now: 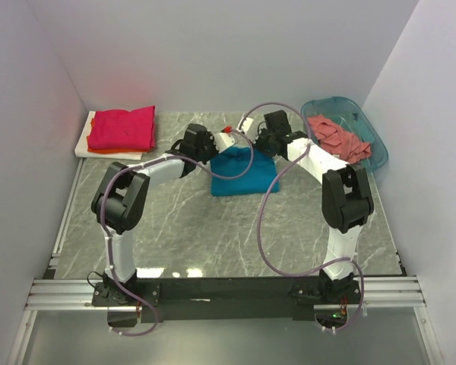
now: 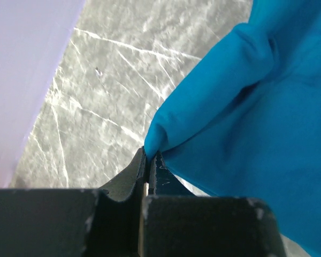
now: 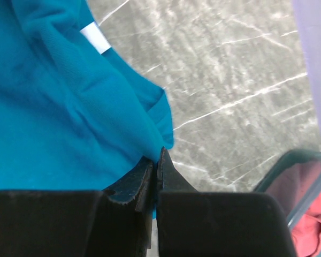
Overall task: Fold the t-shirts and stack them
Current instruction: Fold the tshirt
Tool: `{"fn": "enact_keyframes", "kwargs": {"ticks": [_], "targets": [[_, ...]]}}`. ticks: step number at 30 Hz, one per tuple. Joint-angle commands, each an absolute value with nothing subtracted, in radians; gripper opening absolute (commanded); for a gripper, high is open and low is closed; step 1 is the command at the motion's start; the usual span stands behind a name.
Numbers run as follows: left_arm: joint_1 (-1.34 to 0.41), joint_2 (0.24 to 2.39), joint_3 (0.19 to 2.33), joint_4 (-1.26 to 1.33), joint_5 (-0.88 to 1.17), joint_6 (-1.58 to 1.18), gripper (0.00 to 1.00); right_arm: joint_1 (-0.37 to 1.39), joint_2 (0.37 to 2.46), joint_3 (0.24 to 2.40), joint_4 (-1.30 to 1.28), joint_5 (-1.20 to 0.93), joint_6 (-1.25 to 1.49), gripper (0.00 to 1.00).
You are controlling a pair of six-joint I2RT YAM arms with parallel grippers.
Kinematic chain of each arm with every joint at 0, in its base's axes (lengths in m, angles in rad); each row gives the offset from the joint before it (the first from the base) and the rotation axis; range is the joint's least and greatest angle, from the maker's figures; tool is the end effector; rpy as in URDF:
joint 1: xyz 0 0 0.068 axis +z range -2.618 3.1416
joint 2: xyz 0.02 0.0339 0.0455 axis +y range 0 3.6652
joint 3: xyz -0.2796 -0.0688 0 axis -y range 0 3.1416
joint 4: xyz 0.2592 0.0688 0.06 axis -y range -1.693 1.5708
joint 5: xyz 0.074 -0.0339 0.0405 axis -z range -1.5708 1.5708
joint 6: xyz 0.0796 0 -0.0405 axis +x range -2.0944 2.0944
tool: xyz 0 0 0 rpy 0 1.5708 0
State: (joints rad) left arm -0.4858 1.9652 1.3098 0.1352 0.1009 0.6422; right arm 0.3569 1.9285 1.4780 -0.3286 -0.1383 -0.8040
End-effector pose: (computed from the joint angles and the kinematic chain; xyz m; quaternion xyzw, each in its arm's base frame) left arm 0.4406 -0.2417 0.1851 0.4833 0.7167 -0.0044 0.5027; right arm 0.4516 0.1801 0.2092 -0.5271 0.7551 -0.0231 0.3892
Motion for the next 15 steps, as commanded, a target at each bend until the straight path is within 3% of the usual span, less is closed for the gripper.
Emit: {"fn": "enact_keyframes", "kwargs": {"ticks": [1, 11, 14, 15], "targets": [[-0.482, 1.994, 1.370, 0.158, 0.104, 0.637, 0.00, 0.348, 1.954, 1.535, -0.282, -0.118, -0.778, 0.00], [-0.483, 2.026, 1.408, 0.130, 0.107, 0.618, 0.00, 0.348, 1.983, 1.552, -0.276, -0.095, -0.758, 0.00], [-0.482, 2.039, 1.423, 0.133, 0.088, 0.600, 0.01, 0.350, 1.996, 1.559, -0.247, -0.059, -0.739, 0.15], [-0.483, 2.042, 1.431, 0.140, 0.056, 0.591, 0.03, 0.350, 2.006, 1.560, -0.221, -0.026, -0.706, 0.34]]}}
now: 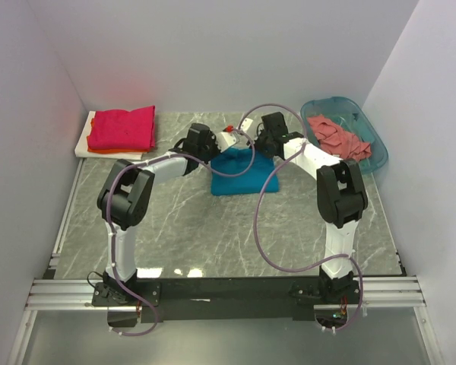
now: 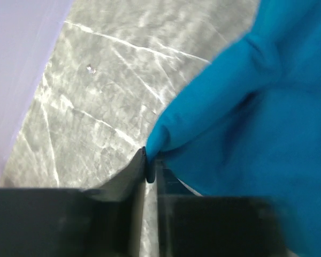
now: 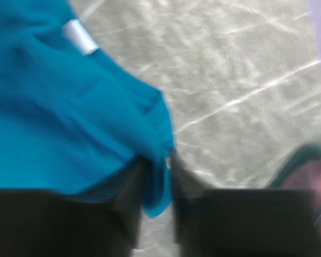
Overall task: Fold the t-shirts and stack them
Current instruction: Fold the tshirt
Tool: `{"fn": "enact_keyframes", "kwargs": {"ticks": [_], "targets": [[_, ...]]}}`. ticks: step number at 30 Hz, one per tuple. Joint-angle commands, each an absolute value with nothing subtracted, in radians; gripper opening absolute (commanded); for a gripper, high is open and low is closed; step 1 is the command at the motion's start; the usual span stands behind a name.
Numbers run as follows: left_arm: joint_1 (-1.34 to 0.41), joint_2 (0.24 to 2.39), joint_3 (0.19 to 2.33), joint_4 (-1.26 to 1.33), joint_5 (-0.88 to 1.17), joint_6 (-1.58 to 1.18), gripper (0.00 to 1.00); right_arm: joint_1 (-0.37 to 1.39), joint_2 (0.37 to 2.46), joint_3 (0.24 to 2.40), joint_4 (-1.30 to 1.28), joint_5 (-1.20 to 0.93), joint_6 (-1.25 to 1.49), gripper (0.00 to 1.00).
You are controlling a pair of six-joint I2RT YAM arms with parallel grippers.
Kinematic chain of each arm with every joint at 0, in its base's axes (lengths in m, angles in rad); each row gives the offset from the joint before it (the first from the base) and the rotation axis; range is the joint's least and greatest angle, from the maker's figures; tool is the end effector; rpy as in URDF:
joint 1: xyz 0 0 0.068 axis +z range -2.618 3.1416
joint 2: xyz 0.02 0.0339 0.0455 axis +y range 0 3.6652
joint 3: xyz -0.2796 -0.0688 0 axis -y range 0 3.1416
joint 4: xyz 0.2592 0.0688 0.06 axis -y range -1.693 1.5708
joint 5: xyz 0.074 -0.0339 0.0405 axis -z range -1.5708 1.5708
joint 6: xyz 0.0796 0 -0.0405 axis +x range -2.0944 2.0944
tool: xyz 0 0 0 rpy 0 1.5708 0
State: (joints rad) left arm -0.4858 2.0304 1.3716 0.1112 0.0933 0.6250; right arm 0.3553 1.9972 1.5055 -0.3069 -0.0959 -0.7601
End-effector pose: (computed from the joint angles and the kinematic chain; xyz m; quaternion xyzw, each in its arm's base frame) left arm 0.4533 -0.2477 0.1731 0.4787 0.7281 -0.0066 0.4907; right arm 0.4655 0.1809 0.1888 -0.5050 0.7756 -0.0321 0.3774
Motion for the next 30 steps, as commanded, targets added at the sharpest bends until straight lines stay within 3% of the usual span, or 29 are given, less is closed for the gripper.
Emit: {"fn": "enact_keyframes", "kwargs": {"ticks": [1, 3, 4, 5, 11, 13, 16, 21, 26, 30], "targets": [[-0.483, 2.043, 1.436, 0.162, 0.031, 0.554, 0.22, 0.348, 2.011, 1.557, -0.186, -0.002, -0.681, 0.45], [-0.482, 2.040, 1.460, 0.189, -0.003, 0.500, 0.53, 0.351, 2.022, 1.552, -0.068, 0.132, -0.599, 0.63], [-0.482, 2.033, 1.472, 0.202, -0.117, 0.418, 0.93, 0.350, 2.023, 1.557, -0.030, 0.168, -0.566, 0.66], [-0.482, 2.028, 1.515, 0.201, -0.168, 0.370, 0.99, 0.348, 2.026, 1.583, -0.003, 0.234, -0.504, 0.68], [-0.462, 1.928, 1.601, 0.028, -0.291, 0.132, 0.99, 0.299, 2.002, 1.672, -0.193, 0.158, -0.365, 0.67], [-0.446, 1.873, 1.589, -0.069, -0.256, 0.072, 0.99, 0.279, 1.954, 1.657, -0.266, -0.064, -0.409, 0.66], [-0.413, 1.819, 1.571, -0.199, -0.054, -0.047, 0.99, 0.233, 1.913, 1.641, -0.463, -0.364, -0.462, 0.65], [-0.335, 1.780, 1.445, -0.241, 0.306, -0.313, 0.99, 0.187, 1.901, 1.595, -0.574, -0.629, -0.350, 0.57], [-0.302, 1.781, 1.276, -0.146, 0.388, -0.495, 0.96, 0.153, 1.936, 1.574, -0.489, -0.533, -0.117, 0.53], [-0.304, 1.842, 1.267, -0.146, 0.374, -0.567, 0.98, 0.129, 1.970, 1.583, -0.477, -0.439, -0.052, 0.61]]}}
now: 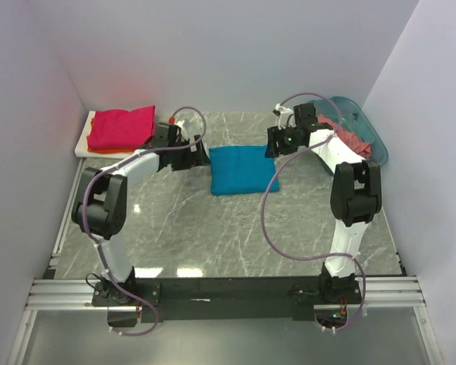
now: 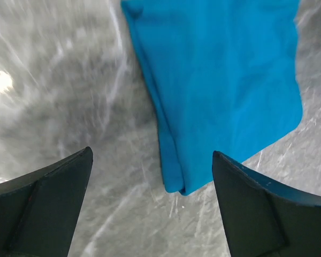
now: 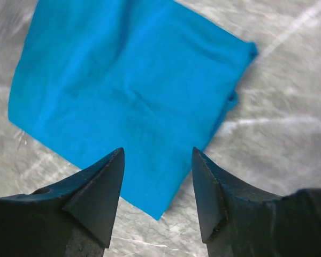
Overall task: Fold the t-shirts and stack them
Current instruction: Fold the tshirt, then neatly place the folded tshirt to the corner
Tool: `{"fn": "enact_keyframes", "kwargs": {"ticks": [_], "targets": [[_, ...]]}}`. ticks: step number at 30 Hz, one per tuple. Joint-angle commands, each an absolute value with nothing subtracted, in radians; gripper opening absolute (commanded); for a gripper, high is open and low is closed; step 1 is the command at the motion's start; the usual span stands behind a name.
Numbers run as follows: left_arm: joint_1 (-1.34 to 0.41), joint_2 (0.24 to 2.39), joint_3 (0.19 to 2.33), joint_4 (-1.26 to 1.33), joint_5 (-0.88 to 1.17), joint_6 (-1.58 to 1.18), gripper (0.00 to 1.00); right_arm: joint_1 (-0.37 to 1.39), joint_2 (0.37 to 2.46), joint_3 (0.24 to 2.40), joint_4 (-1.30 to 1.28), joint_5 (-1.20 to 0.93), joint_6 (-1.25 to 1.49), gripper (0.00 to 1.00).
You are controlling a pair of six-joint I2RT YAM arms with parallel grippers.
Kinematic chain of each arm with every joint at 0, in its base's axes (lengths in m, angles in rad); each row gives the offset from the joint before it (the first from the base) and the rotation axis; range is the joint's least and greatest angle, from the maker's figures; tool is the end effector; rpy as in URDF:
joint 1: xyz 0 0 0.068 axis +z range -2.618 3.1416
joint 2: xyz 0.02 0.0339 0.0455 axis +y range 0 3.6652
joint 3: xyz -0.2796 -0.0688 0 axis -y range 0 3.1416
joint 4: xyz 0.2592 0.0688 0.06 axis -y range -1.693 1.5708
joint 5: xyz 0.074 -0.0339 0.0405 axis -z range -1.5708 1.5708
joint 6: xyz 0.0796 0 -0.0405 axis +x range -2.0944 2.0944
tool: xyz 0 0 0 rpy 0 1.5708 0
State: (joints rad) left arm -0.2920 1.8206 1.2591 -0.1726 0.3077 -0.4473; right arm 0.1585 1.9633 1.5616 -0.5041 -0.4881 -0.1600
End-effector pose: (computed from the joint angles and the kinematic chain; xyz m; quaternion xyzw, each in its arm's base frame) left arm 0.4257 -0.1531 0.1968 -0.0080 0.9051 -0.2756 0.3237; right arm 0.4661 0.1123 0.2122 -0.2233 0.8931 0.2282 0.3169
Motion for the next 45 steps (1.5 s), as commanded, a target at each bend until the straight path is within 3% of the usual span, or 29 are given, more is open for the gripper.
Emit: {"fn": "enact_keyframes", "kwargs": {"ticks": [1, 20, 36, 45], "targets": [[-0.304, 1.859, 1.291, -0.156, 0.358, -0.575, 1.00, 0.117, 1.974, 1.575, -0.476, -0.436, -0.046, 0.61], [-0.383, 2.264, 1.749, -0.572, 0.262, -0.661, 0.99, 0.077, 1.980, 1.509, -0.449, -0.523, -0.035, 0.63], [-0.434, 2.422, 1.894, -0.568, 0.232, -0.729, 0.99, 0.057, 1.962, 1.500, -0.442, -0.563, -0.026, 0.63], [-0.456, 2.462, 1.858, -0.485, 0.406, -0.747, 0.78, 0.041, 1.959, 1.500, -0.439, -0.587, -0.020, 0.63]]}}
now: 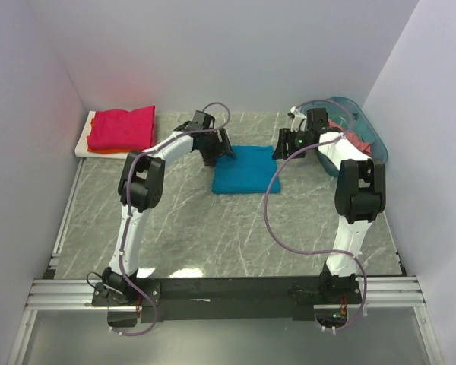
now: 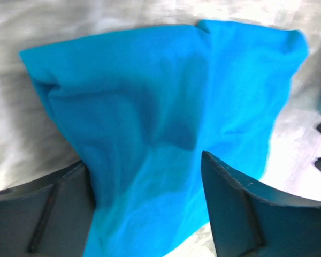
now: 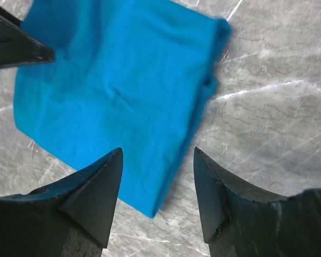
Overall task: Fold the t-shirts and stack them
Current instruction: Neatly place the folded tshirt to the corner
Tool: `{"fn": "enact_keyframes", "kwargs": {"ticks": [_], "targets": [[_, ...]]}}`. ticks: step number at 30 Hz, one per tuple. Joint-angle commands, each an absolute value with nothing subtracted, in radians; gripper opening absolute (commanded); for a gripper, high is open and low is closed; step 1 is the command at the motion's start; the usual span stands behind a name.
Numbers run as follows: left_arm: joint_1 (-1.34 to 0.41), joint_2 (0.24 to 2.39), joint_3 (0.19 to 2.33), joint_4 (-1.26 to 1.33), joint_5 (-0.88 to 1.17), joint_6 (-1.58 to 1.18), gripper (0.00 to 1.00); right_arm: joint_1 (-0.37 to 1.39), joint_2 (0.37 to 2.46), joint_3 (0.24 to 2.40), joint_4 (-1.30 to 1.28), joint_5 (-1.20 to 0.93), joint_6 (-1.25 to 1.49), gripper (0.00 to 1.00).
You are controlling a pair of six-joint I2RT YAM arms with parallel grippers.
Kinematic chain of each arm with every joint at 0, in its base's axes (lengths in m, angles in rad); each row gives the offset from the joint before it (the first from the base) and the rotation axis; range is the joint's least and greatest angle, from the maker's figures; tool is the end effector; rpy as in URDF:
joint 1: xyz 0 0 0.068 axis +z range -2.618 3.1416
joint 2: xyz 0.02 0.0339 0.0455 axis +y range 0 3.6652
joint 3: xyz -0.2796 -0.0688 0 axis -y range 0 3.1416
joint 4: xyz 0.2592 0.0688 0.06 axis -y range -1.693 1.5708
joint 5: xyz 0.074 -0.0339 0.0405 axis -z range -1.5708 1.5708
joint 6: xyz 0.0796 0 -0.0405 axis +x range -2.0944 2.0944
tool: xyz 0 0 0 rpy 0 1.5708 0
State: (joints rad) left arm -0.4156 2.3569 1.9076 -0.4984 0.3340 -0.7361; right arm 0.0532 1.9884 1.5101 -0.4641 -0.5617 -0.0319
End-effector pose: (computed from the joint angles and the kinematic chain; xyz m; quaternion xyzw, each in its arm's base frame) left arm 0.5059 -0.2518 0.1314 -0.0995 0.9347 -0.2973 0.1674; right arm 0.4713 0.0676 0.1887 -0.1245 0.9093 0.2668 0.2941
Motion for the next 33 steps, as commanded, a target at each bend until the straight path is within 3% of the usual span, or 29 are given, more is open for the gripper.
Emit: {"fn": "enact_keyframes", "kwargs": {"ticks": [1, 3, 8, 9, 11, 12, 15, 21, 28, 33], "targets": [[-0.456, 2.461, 1.849, -0.476, 0.429, -0.749, 0.75, 0.037, 1.957, 1.500, -0.439, -0.589, -0.018, 0.63], [-0.456, 2.464, 1.836, -0.440, 0.459, -0.758, 0.63, 0.032, 1.959, 1.502, -0.439, -0.597, -0.017, 0.63], [-0.456, 2.464, 1.829, -0.437, 0.474, -0.755, 0.47, 0.026, 1.956, 1.502, -0.442, -0.606, -0.015, 0.63], [-0.456, 2.467, 1.825, -0.430, 0.479, -0.756, 0.35, 0.025, 1.954, 1.502, -0.440, -0.606, -0.015, 0.63], [-0.457, 2.471, 1.819, -0.422, 0.486, -0.756, 0.26, 0.021, 1.954, 1.505, -0.443, -0.612, -0.014, 0.63], [-0.457, 2.473, 1.816, -0.417, 0.489, -0.759, 0.15, 0.020, 1.953, 1.505, -0.445, -0.614, -0.014, 0.63], [-0.459, 2.464, 1.781, -0.379, 0.500, -0.768, 0.00, 0.014, 1.950, 1.505, -0.449, -0.618, -0.017, 0.63], [-0.459, 2.358, 1.680, -0.253, 0.464, -0.703, 0.00, 0.005, 1.939, 1.512, -0.474, -0.626, -0.038, 0.63], [-0.463, 2.117, 1.617, -0.425, -0.086, -0.522, 0.00, 0.005, 1.904, 1.519, -0.486, -0.635, -0.048, 0.63], [-0.465, 2.059, 1.618, -0.576, -0.414, -0.402, 0.00, 0.005, 1.882, 1.522, -0.495, -0.649, -0.046, 0.63]]}}
